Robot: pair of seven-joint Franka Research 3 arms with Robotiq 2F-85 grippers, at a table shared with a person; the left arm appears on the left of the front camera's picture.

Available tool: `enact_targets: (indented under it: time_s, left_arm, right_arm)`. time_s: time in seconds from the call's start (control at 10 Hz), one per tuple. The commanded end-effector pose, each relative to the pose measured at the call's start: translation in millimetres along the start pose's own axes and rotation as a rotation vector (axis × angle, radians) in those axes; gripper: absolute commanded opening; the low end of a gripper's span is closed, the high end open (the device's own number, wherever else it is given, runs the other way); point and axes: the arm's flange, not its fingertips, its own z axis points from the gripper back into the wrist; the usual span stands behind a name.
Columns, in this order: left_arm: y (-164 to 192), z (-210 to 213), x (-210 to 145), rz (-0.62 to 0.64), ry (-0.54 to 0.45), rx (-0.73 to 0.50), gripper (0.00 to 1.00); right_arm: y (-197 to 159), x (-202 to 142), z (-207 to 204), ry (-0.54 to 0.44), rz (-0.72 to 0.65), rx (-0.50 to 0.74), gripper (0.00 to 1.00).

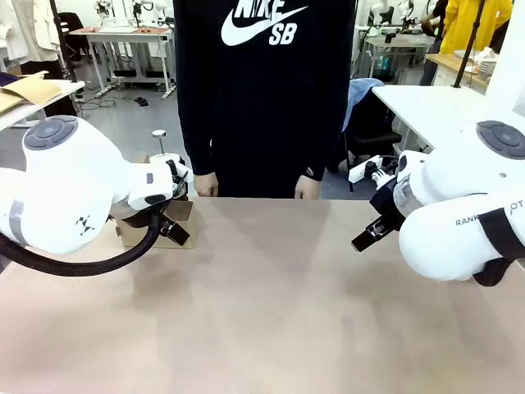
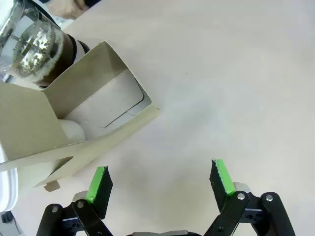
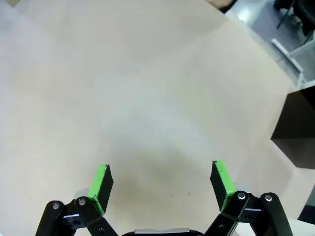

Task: Pour a drink into a cup and package it in a carrier.
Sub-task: Pick up the 600 ml Paper Cup and place it in the middle top area of the table.

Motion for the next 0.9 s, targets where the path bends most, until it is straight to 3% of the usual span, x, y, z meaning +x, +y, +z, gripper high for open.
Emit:
enact_targets:
  time_s: [0.0, 0.8]
  left_arm:
    - [0.0, 0.0, 0.0, 0.000, 0.000, 0.000, 1.00]
    - [0.0, 0.0, 0.0, 0.000, 0.000, 0.000, 1.00]
  right_arm:
    - [0.0, 0.0, 0.0, 0.000, 0.000, 0.000, 1.00]
    - [0.0, 0.0, 0.0, 0.000, 0.000, 0.000, 1.00]
